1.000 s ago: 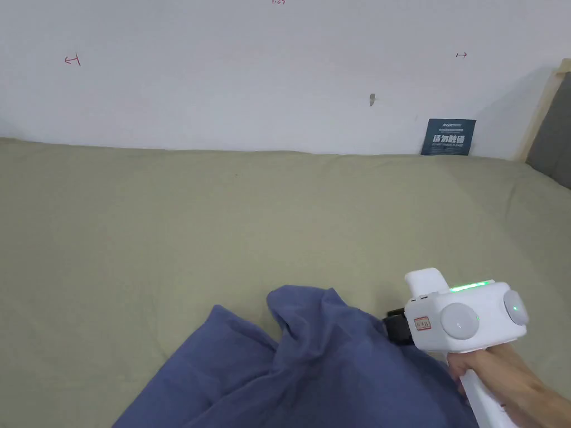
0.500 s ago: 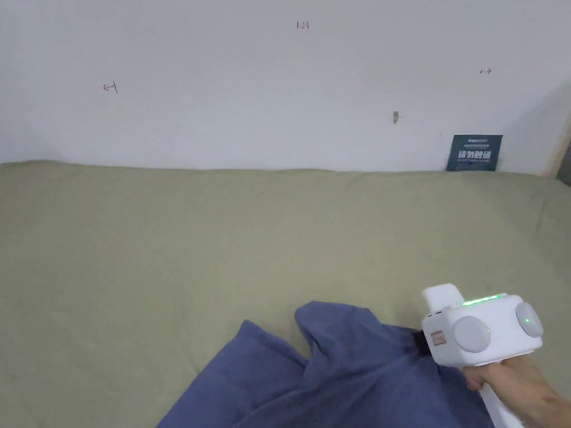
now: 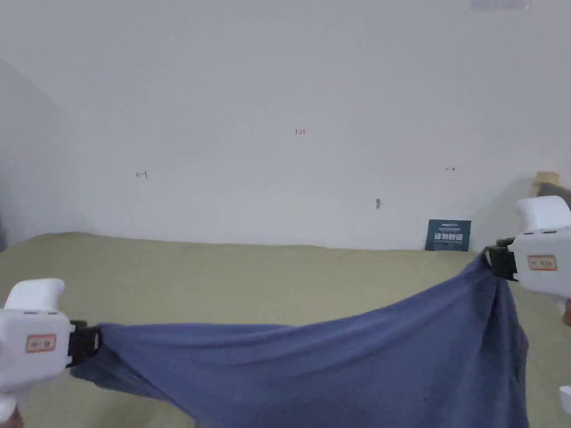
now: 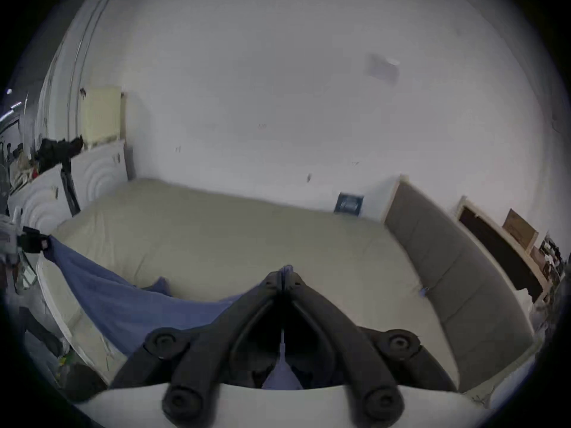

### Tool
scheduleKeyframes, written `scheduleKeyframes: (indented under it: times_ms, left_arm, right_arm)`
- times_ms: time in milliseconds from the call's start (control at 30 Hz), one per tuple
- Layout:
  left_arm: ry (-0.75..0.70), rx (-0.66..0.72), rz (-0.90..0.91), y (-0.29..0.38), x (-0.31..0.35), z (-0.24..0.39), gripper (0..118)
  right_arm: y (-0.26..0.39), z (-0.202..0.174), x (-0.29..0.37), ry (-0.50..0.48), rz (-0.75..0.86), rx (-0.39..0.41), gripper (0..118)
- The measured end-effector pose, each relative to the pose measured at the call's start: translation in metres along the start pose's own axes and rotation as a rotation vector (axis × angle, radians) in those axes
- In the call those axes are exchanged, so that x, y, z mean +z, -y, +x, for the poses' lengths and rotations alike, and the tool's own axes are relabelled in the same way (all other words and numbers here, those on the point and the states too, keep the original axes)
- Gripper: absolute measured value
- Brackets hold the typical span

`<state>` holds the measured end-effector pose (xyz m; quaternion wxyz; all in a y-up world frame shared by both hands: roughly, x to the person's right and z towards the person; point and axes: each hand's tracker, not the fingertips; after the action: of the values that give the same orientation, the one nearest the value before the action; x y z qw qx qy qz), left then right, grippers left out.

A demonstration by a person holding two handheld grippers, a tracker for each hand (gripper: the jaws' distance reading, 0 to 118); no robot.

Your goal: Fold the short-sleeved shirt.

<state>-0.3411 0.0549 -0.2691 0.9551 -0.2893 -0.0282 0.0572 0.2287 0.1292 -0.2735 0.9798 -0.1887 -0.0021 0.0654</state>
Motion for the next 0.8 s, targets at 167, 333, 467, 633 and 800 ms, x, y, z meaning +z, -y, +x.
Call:
scheduleKeyframes:
  times_ms: [167,333,467,633,800]
  left_arm:
    - [-0.056,-0.076,0.082,-0.078,0.014,0.035,2]
    - [-0.094,-0.092,0.132,-0.128,0.023,0.057,2]
    - [-0.127,-0.102,0.169,-0.153,0.029,0.064,2]
    - [-0.179,-0.085,0.189,-0.175,0.02,0.063,2]
    - [-0.223,-0.09,0.192,-0.198,-0.005,0.063,2]
  right_arm:
    - [-0.04,0.033,0.056,0.085,0.105,-0.032,0]
    - [-0.063,0.052,0.07,0.112,0.151,-0.099,0]
    - [-0.082,0.053,0.059,0.128,0.161,-0.097,0]
    - [-0.102,0.047,0.032,0.134,0.179,-0.104,0]
    - [-0.126,0.042,-0.007,0.143,0.18,-0.094,0]
